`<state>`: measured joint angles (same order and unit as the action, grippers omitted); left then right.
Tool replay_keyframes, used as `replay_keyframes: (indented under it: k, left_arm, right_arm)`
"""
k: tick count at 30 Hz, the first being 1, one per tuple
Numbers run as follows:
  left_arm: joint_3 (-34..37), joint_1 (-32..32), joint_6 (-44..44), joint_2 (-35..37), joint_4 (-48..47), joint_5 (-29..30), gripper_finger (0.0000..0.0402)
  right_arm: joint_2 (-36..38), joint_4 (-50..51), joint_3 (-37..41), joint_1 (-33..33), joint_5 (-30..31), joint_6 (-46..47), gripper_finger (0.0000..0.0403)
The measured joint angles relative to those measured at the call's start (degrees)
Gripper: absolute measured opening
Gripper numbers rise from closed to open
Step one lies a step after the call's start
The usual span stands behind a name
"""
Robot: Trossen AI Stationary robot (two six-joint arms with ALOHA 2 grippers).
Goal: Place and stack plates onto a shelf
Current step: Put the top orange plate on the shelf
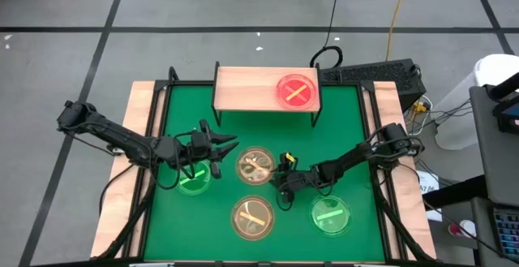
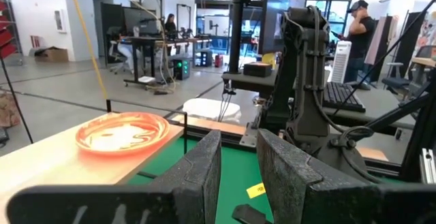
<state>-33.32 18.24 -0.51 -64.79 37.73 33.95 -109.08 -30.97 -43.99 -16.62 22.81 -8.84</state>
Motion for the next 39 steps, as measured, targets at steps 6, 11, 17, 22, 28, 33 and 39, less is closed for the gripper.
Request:
replay_keyframes:
  k: [6, 11, 17, 22, 28, 33, 39]
  left_arm:
    - [0.0, 0.0, 0.0, 0.0, -0.2, 0.0, 0.0102]
    - [0.0, -0.1, 0.0, 0.0, -0.2, 0.0, 0.0102]
    - [0.0, -0.1, 0.0, 0.0, -0.2, 0.0, 0.0102]
    - [0.0, -0.1, -0.7, 0.0, -0.2, 0.0, 0.0102]
    - [0.0, -0.1, -0.9, 0.0, 0.1, 0.0, 0.0102]
    - [0.0, -0.1, -1.1, 0.0, 0.1, 0.0, 0.0102]
    - [0.0, -0.1, -1.2, 0.0, 0.1, 0.0, 0.0102]
  right_arm:
    - [-0.1, -0.7, 0.0, 0.1, -0.3, -0.7, 0.0114]
    - [-0.2, -0.9, 0.0, 0.1, -0.5, -1.0, 0.0042]
    - [0.6, -1.0, 0.1, -0.6, -0.4, -1.5, 0.0006]
    - [6.8, -4.2, 0.3, -2.3, 2.0, -7.1, 0.0001]
    - [17.5, -6.5, 0.2, -2.4, 7.2, -12.0, 0.0000]
    - [23.7, 3.2, 0.2, -2.2, 7.1, -5.9, 0.0000]
    - [22.9, 20.8, 0.2, -3.4, 5.1, 2.4, 0.0021]
